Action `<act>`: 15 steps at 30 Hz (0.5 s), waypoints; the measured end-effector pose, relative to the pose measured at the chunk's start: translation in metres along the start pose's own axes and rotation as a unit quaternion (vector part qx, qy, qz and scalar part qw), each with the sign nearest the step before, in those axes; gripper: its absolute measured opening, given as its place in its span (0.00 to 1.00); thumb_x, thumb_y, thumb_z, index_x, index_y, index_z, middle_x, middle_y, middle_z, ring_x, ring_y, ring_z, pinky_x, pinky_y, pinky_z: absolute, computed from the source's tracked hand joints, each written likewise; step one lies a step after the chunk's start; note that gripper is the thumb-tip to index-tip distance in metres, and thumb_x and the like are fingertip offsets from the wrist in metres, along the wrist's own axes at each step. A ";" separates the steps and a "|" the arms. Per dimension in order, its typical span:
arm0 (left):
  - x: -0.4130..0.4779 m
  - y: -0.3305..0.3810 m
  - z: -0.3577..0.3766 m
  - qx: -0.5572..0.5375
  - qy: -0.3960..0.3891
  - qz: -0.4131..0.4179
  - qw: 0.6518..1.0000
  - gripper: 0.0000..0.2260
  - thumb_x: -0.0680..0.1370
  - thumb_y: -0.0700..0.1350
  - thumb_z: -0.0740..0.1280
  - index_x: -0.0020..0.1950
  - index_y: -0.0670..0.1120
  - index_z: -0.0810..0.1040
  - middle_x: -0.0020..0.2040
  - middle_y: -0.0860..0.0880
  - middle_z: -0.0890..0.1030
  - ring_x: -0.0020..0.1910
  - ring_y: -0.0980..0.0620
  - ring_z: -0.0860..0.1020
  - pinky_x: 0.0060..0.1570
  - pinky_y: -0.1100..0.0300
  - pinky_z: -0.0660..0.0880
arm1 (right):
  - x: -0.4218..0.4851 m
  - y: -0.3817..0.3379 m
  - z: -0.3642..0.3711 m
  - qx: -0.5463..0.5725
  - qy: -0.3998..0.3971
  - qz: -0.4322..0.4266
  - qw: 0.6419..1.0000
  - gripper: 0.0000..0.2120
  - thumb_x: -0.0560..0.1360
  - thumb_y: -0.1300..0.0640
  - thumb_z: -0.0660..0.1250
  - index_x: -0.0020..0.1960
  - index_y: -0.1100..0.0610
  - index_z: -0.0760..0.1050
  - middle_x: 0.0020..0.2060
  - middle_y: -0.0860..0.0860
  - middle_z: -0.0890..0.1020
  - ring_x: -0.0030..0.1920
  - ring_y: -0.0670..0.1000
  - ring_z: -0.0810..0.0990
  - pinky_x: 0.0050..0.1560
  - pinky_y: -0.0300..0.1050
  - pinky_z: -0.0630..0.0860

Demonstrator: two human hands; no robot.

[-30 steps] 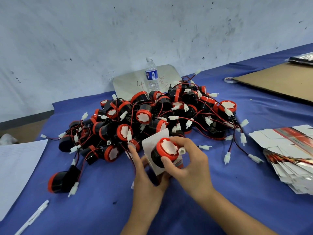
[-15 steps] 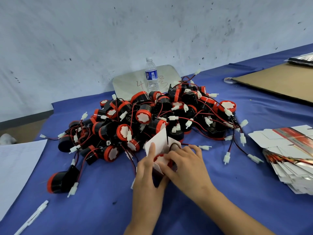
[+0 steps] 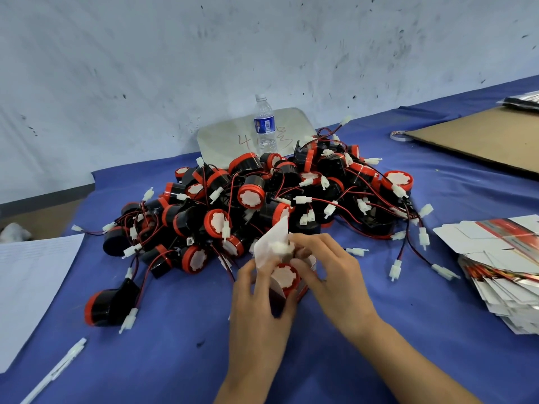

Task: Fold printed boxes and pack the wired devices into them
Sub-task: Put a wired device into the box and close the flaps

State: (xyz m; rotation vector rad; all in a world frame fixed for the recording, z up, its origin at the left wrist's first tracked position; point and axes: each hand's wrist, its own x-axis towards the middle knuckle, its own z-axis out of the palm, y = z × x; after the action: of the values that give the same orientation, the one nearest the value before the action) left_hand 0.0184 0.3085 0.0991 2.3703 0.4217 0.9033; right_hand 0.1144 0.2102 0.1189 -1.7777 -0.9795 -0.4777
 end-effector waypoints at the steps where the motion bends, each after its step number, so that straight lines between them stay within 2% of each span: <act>1: 0.000 0.002 -0.001 0.007 0.001 0.002 1.000 0.25 0.71 0.61 0.68 0.67 0.61 0.68 0.65 0.60 0.69 0.63 0.61 0.68 0.51 0.73 0.65 | 0.000 0.001 0.000 -0.021 0.008 -0.004 1.000 0.10 0.74 0.63 0.70 0.55 0.57 0.80 0.46 0.47 0.79 0.45 0.44 0.78 0.44 0.35 0.75; 3: -0.002 0.005 -0.001 0.012 -0.004 0.000 1.000 0.28 0.69 0.67 0.64 0.67 0.62 0.65 0.62 0.60 0.69 0.60 0.60 0.67 0.47 0.74 0.63 | 0.000 0.003 0.001 -0.050 0.032 -0.007 0.998 0.06 0.73 0.62 0.69 0.49 0.59 0.81 0.43 0.49 0.80 0.43 0.49 0.79 0.44 0.35 0.74; 5: -0.002 0.006 -0.001 0.013 -0.011 -0.004 1.000 0.28 0.68 0.66 0.65 0.66 0.63 0.64 0.61 0.60 0.70 0.58 0.59 0.67 0.45 0.73 0.64 | 0.001 0.002 0.000 -0.031 0.047 0.034 0.998 0.04 0.74 0.64 0.68 0.48 0.57 0.79 0.41 0.49 0.80 0.42 0.50 0.79 0.45 0.37 0.74; 7: -0.002 0.005 -0.001 0.021 -0.014 -0.001 1.000 0.29 0.69 0.66 0.66 0.67 0.62 0.65 0.60 0.59 0.71 0.57 0.58 0.67 0.44 0.72 0.64 | 0.002 0.001 -0.002 0.009 0.031 0.104 0.994 0.14 0.76 0.64 0.68 0.49 0.44 0.74 0.40 0.45 0.81 0.43 0.46 0.80 0.43 0.37 0.74; 8: -0.003 0.005 -0.001 0.021 -0.016 -0.002 1.000 0.29 0.69 0.66 0.66 0.67 0.61 0.65 0.60 0.59 0.70 0.57 0.59 0.67 0.44 0.73 0.64 | 0.003 0.000 -0.003 0.033 0.021 0.136 0.990 0.20 0.76 0.63 0.68 0.50 0.37 0.69 0.40 0.43 0.81 0.43 0.45 0.80 0.42 0.33 0.74; 10: -0.002 0.005 -0.001 0.019 -0.021 -0.008 1.000 0.29 0.69 0.66 0.65 0.68 0.61 0.66 0.61 0.60 0.70 0.58 0.59 0.66 0.44 0.73 0.64 | 0.004 0.000 -0.005 0.045 0.023 0.146 0.988 0.24 0.76 0.63 0.67 0.52 0.33 0.65 0.38 0.41 0.82 0.44 0.41 0.80 0.41 0.30 0.74; 12: -0.002 0.005 0.000 0.023 -0.021 -0.009 0.999 0.29 0.69 0.65 0.66 0.68 0.61 0.66 0.61 0.59 0.70 0.58 0.59 0.66 0.44 0.74 0.63 | 0.003 0.001 -0.004 0.022 0.024 0.117 0.993 0.22 0.77 0.64 0.67 0.53 0.36 0.67 0.39 0.45 0.83 0.43 0.45 0.81 0.44 0.42 0.77; 13: -0.003 0.005 0.000 0.025 -0.021 -0.009 0.999 0.29 0.69 0.64 0.67 0.68 0.61 0.65 0.61 0.59 0.70 0.58 0.58 0.67 0.44 0.74 0.63 | 0.002 0.001 -0.003 0.004 0.020 0.103 0.994 0.18 0.77 0.63 0.67 0.55 0.41 0.71 0.39 0.48 0.84 0.43 0.49 0.81 0.43 0.48 0.78; 15: -0.003 0.004 0.000 0.025 -0.018 -0.011 0.999 0.29 0.69 0.62 0.70 0.67 0.62 0.63 0.60 0.59 0.70 0.57 0.57 0.68 0.44 0.73 0.63 | 0.001 0.004 0.000 -0.029 0.009 0.097 0.995 0.10 0.78 0.61 0.66 0.56 0.49 0.75 0.38 0.51 0.83 0.43 0.54 0.80 0.42 0.53 0.77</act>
State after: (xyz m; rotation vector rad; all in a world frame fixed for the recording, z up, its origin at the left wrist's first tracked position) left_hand 0.0170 0.3040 0.0999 2.4177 0.4606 0.8473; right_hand 0.1182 0.2095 0.1174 -1.8952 -0.7774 -0.4004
